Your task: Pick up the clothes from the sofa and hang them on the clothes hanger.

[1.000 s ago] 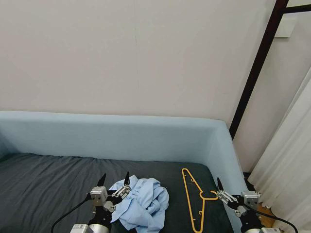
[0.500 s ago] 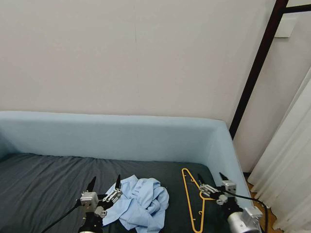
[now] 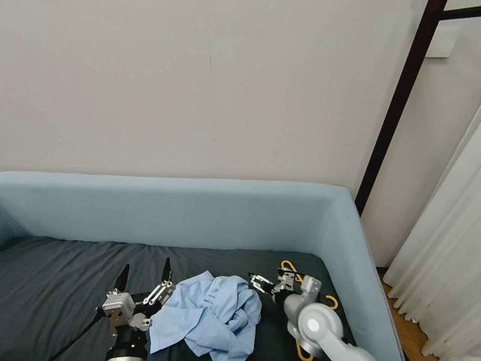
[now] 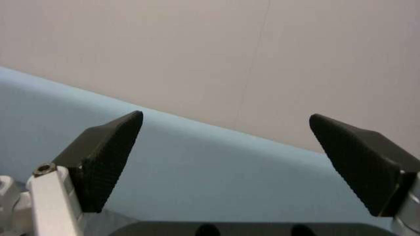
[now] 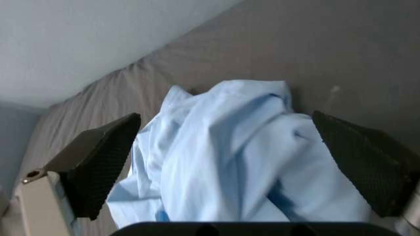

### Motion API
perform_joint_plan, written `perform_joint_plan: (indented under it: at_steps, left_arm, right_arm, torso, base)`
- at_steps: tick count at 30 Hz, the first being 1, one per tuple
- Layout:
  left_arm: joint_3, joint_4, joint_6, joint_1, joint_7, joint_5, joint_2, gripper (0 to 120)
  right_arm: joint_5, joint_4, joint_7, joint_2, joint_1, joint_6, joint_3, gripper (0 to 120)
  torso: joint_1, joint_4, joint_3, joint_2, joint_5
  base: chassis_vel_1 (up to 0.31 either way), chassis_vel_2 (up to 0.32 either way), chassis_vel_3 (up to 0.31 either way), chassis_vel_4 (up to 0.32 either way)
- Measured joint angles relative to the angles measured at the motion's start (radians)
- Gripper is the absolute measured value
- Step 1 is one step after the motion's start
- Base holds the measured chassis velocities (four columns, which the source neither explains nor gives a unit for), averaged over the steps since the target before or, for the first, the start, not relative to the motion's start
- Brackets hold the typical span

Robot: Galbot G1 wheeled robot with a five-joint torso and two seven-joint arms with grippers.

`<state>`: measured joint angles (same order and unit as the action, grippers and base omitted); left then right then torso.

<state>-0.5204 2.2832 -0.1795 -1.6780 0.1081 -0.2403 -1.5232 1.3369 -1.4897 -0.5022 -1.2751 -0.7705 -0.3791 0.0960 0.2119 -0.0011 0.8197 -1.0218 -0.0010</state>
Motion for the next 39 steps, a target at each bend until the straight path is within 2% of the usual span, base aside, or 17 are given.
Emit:
perform_joint_plan:
  at_steps: [2,7,17,19,20,24,25,28,30,35,36,39]
  left_arm:
    - [0.003,0.000,-0.001,0.004,0.000,0.005,-0.008,100]
    - [0.001,-0.002,-0.001,0.016,0.003,0.007,-0.010,100]
    - [-0.003,-0.028,-0.001,0.036,0.024,0.003,-0.001,100]
    - [0.001,-0.031,-0.001,0.037,0.027,0.003,-0.002,100]
    - [0.001,-0.031,-0.001,0.037,0.027,0.003,-0.002,100]
    - [0.000,-0.027,-0.001,0.037,0.036,0.003,0.002,100]
    - [0.000,-0.027,-0.001,0.037,0.036,0.003,0.002,100]
    - [0.000,-0.021,-0.001,0.034,0.038,0.002,0.003,100]
    - [0.000,-0.021,0.000,0.034,0.038,0.002,0.003,100]
    - [0.007,-0.023,0.000,0.031,0.038,0.009,-0.006,100]
    - [0.007,-0.023,0.000,0.031,0.038,0.009,-0.006,100]
    - [0.012,-0.022,0.000,0.027,0.038,0.018,-0.011,100]
  right_arm:
    - [0.005,0.077,-0.007,-0.062,0.052,-0.027,0.006,100]
    - [0.002,0.166,-0.023,-0.135,0.097,-0.093,0.004,100]
    - [-0.078,0.208,-0.012,-0.163,0.087,-0.102,0.004,98]
    - [-0.095,0.208,-0.004,-0.166,0.077,-0.103,0.003,90]
    - [-0.095,0.208,-0.004,-0.166,0.077,-0.103,0.003,90]
    - [-0.126,0.203,0.010,-0.169,0.063,-0.102,-0.002,72]
    - [-0.126,0.203,0.010,-0.169,0.063,-0.102,-0.002,72]
    - [-0.142,0.199,0.016,-0.169,0.058,-0.095,-0.003,57]
    - [-0.144,0.196,0.017,-0.168,0.057,-0.093,-0.003,54]
    - [-0.142,0.176,0.024,-0.159,0.049,-0.087,-0.022,31]
    - [-0.142,0.176,0.024,-0.159,0.049,-0.087,-0.022,31]
    - [-0.149,0.164,0.036,-0.149,0.041,-0.083,-0.023,18]
  torso:
    - [0.000,0.0001,0.000,0.000,0.0001]
    - [0.000,0.0000,0.000,0.000,0.0001]
    - [0.000,-0.0002,0.000,0.000,0.0002]
    - [0.000,-0.0002,0.000,0.000,0.0003]
    - [0.000,-0.0002,0.000,0.000,0.0003]
    - [0.000,-0.0001,0.000,0.000,0.0004]
    - [0.000,-0.0001,0.000,0.000,0.0004]
    - [0.000,0.0000,0.000,0.000,0.0004]
    - [0.000,0.0000,0.000,0.000,0.0004]
    - [0.000,-0.0001,0.000,0.000,0.0004]
    - [0.000,-0.0001,0.000,0.000,0.0004]
    - [0.000,-0.0001,0.000,0.000,0.0005]
  base:
    - [0.000,0.000,0.000,0.000]
    - [0.000,0.000,0.000,0.000]
    - [0.000,0.000,0.000,0.000]
    - [0.000,0.000,0.000,0.000]
    - [0.000,0.000,0.000,0.000]
    - [0.000,0.000,0.000,0.000]
    - [0.000,0.000,0.000,0.000]
    - [0.000,0.000,0.000,0.000]
    - [0.000,0.000,0.000,0.000]
    - [0.000,0.000,0.000,0.000]
    - [0.000,0.000,0.000,0.000]
    - [0.000,0.000,0.000,0.000]
